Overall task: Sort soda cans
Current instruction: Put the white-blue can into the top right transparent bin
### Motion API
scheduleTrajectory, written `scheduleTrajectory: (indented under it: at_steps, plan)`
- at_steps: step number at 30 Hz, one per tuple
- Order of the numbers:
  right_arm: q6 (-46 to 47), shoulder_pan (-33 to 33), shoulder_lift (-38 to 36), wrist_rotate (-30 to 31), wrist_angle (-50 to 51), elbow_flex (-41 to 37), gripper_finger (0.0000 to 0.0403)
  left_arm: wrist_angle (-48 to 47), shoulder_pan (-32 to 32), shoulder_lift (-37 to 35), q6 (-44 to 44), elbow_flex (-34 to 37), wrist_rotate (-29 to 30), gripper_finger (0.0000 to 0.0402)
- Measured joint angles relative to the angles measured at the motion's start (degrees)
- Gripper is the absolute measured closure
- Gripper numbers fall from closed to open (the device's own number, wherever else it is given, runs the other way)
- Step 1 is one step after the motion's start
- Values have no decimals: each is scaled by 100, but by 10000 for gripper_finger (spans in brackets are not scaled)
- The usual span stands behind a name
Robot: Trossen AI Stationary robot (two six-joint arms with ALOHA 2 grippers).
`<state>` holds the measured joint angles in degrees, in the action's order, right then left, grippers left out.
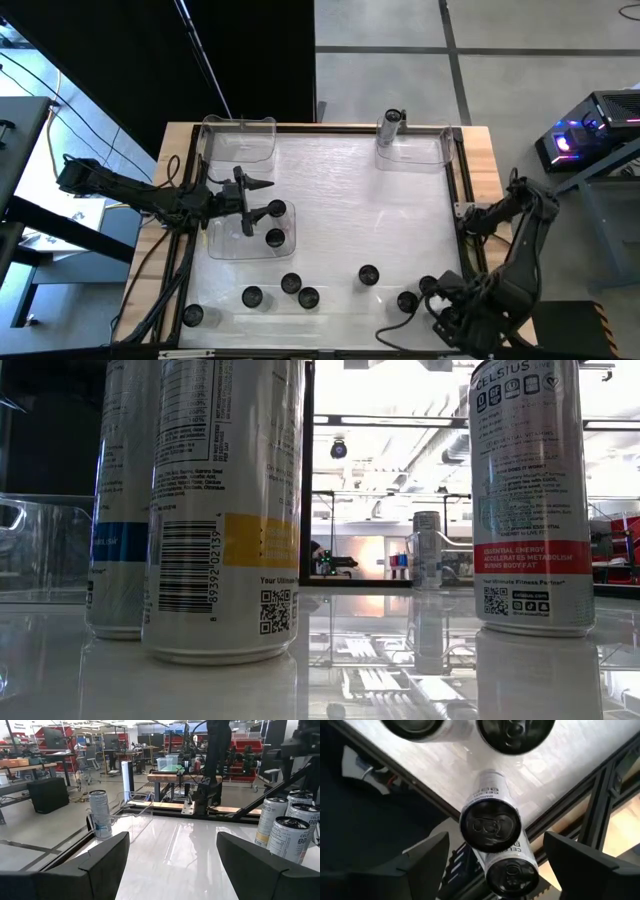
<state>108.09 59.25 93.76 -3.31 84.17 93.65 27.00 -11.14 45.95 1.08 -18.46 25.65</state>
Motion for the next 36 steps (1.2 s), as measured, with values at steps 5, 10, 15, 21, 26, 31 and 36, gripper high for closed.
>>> scheduleTrajectory:
  at_steps: [5, 10, 15, 21, 26, 31, 36]
  plan:
    - [383, 34, 68, -44, 81, 0, 84, 0, -2, -2, -2, 0, -1, 108]
    - [259, -14, 68, -114, 95, 0, 84, 0, 0, 0, 0, 0, 0, 108]
    - [291, -27, 65, -63, 24, -139, 84, 0, -2, -2, 0, 0, 0, 108]
    - [259, -38, 65, -287, -736, -752, 83, -3, -1, -2, 4, 0, 2, 108]
    - [202, -38, 65, -385, -1133, -1109, 83, -10, -1, -1, 4, 0, 2, 108]
    - [-124, -38, 65, -459, -1207, -1246, 84, -13, 0, -2, 2, 0, 13, 108]
    - [-242, -39, 65, -475, -1143, -1246, 102, -10, 0, -2, 2, 0, 13, 108]
